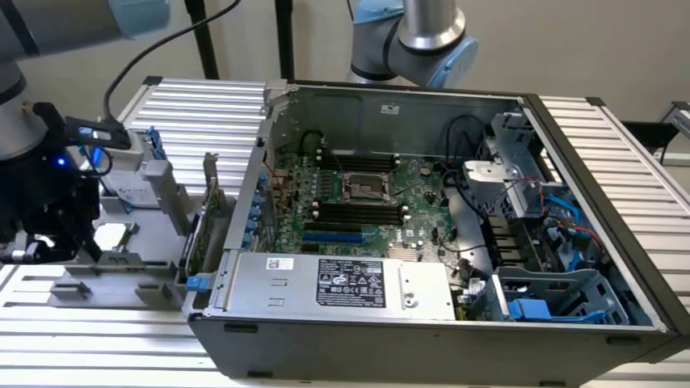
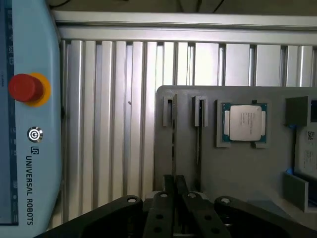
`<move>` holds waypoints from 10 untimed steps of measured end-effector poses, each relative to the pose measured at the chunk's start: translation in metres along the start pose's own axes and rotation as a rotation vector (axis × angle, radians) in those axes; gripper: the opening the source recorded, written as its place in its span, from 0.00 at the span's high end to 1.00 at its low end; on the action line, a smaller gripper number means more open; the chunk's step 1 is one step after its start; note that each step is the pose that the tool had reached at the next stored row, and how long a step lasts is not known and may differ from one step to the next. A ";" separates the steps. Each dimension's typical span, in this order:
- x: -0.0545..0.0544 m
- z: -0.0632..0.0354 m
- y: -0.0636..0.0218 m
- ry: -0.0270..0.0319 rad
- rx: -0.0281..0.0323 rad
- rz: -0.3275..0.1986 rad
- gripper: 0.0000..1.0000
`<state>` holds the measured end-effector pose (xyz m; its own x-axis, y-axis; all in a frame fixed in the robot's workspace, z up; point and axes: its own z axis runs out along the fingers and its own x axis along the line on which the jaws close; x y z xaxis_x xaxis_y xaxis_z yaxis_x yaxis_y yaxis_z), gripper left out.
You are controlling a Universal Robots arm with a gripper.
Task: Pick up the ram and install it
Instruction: 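Pick up the ram and move it above insertion slot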
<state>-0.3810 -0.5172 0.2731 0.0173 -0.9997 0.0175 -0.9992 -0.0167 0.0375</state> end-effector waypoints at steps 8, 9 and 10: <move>-0.006 -0.0269 -0.0014 -0.0027 0.0002 -0.006 0.87; -0.007 -0.0299 -0.0020 -0.0036 0.0002 -0.006 0.87; -0.007 -0.0322 -0.0026 -0.0046 0.0003 -0.006 0.87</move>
<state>-0.3773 -0.5091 0.3050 0.0234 -0.9996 0.0127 -0.9990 -0.0230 0.0373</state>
